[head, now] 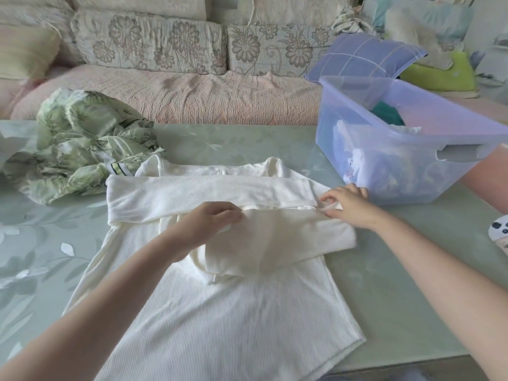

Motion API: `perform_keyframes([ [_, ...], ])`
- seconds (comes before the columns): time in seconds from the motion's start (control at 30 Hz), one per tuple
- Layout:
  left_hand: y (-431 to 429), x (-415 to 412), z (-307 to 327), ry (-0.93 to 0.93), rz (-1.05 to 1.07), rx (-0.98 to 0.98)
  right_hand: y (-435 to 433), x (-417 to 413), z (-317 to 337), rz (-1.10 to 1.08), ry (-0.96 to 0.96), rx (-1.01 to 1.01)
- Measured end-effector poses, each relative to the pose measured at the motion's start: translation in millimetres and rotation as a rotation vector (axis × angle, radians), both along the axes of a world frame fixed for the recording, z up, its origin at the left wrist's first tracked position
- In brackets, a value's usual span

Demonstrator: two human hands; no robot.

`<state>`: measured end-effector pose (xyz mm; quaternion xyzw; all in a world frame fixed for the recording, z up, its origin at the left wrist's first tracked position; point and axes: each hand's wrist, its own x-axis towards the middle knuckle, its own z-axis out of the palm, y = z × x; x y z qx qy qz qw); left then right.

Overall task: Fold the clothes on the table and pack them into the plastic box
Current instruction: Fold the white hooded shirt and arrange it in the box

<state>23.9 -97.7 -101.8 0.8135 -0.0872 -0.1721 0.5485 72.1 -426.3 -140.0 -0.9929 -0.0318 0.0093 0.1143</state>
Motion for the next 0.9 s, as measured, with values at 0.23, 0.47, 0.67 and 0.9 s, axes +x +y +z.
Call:
perform_keyframes([
  [0.23, 11, 2, -2, -0.038, 0.026, 0.138, -19, 7, 2, -0.064, -0.038, 0.048],
  [0.47, 38, 22, 12, -0.048, 0.182, -0.182, -7, 29, 25, -0.089, -0.213, 0.833],
  [0.67, 90, 73, 5, -0.327, 0.568, -0.118, 43, 71, 34, -0.028, -0.097, 0.717],
  [0.9, 134, 93, -38, -0.307, 0.723, 0.432, 73, 95, -15, -0.097, -0.172, 0.328],
])
